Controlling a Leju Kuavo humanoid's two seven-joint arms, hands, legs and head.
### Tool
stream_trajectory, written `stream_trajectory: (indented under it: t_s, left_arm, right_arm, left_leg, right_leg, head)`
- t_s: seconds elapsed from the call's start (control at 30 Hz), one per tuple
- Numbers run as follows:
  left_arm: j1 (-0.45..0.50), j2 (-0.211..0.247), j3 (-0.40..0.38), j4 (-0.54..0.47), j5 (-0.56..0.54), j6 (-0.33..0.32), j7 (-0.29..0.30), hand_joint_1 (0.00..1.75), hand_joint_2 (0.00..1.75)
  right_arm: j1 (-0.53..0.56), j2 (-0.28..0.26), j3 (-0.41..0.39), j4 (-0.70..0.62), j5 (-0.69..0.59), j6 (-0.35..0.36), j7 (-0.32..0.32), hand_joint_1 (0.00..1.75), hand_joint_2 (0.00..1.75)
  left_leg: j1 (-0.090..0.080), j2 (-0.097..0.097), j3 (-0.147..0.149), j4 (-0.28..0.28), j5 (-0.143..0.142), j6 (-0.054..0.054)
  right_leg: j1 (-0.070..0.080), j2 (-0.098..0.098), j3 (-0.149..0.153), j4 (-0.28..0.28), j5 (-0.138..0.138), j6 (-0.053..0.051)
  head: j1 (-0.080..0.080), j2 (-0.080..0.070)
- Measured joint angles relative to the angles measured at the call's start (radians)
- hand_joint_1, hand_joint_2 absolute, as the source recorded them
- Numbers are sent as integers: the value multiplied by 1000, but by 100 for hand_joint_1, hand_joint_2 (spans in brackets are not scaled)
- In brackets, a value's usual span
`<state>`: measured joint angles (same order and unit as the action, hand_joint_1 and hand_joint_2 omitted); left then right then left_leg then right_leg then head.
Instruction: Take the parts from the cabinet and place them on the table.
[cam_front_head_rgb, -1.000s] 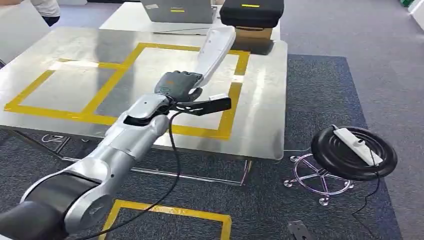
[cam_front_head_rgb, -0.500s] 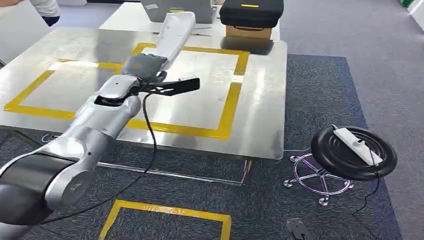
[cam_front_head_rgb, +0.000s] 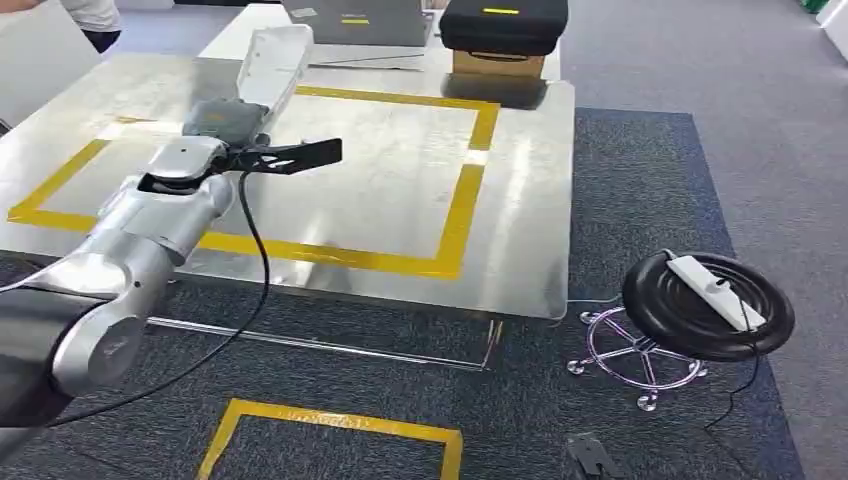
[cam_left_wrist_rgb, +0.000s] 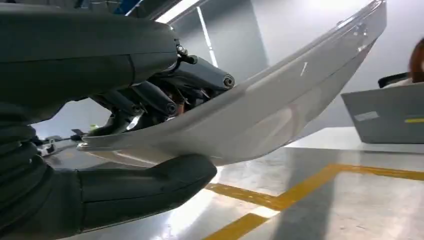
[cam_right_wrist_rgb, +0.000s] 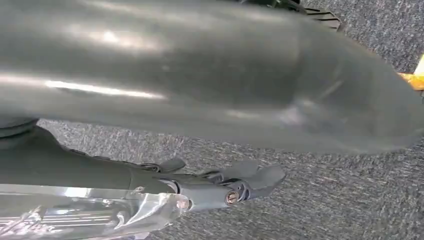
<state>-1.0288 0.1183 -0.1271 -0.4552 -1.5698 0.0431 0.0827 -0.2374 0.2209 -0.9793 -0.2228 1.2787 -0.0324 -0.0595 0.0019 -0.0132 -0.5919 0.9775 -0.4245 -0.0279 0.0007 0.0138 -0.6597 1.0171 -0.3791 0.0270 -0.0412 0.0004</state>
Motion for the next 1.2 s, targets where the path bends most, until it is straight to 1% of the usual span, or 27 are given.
stream_trajectory:
  t_s: [0.17, 0.27, 0.37, 0.5, 0.73, 1.07, 1.2]
  left_arm:
    - [-2, 37, 14, 26, 0, -3, 24, 175, 175]
    - [0, 60, 24, 37, 0, -16, 40, 175, 175]
    - [9, 92, 52, 50, 0, -17, 58, 175, 175]
    - [24, 124, 78, 62, -1, -10, 61, 175, 175]
    - [42, 147, 98, 71, -1, -5, 72, 175, 175]
    - [89, 219, 154, 82, -1, 9, 81, 175, 175]
    - [101, 241, 172, 83, -1, 10, 80, 175, 175]
  right_arm:
    - [-2, 2, 2, 0, 3, 2, 1, 0, 0]
    - [-3, 2, 6, 0, 6, 2, 1, 0, 0]
    - [-4, 3, 6, 0, 9, 2, 1, 0, 0]
    - [-5, 4, 6, 0, 10, 2, 0, 0, 0]
    - [-6, 4, 7, 0, 12, 2, -1, 0, 0]
    - [-6, 4, 7, 0, 13, 5, -5, 0, 0]
    - [-6, 4, 7, 0, 13, 5, -5, 0, 0]
  left_leg:
    - [0, 0, 0, 0, 0, -1]
    - [0, 0, 0, 0, 0, -1]
    - [0, 0, 0, 0, 0, -1]
    - [0, 0, 0, 0, 0, -1]
    - [0, 0, 0, 0, 0, -1]
    - [0, 0, -1, 0, 0, -1]
    - [1, 0, -1, 0, 0, -1]
  right_leg:
    - [0, 1, 0, 0, 0, 0]
    - [0, 1, 0, 0, 0, 0]
    - [0, 2, 0, 0, 0, -1]
    - [0, 0, -1, 0, -1, -1]
    - [0, 1, 0, 0, 0, -1]
    - [1, 1, -1, 0, -1, -1]
    - [1, 1, -1, 0, -1, -2]
  head:
    - [0, 0]
    - [1, 0]
    - [0, 0]
    - [0, 0]
    - [0, 0]
    - [0, 0]
    - [0, 0]
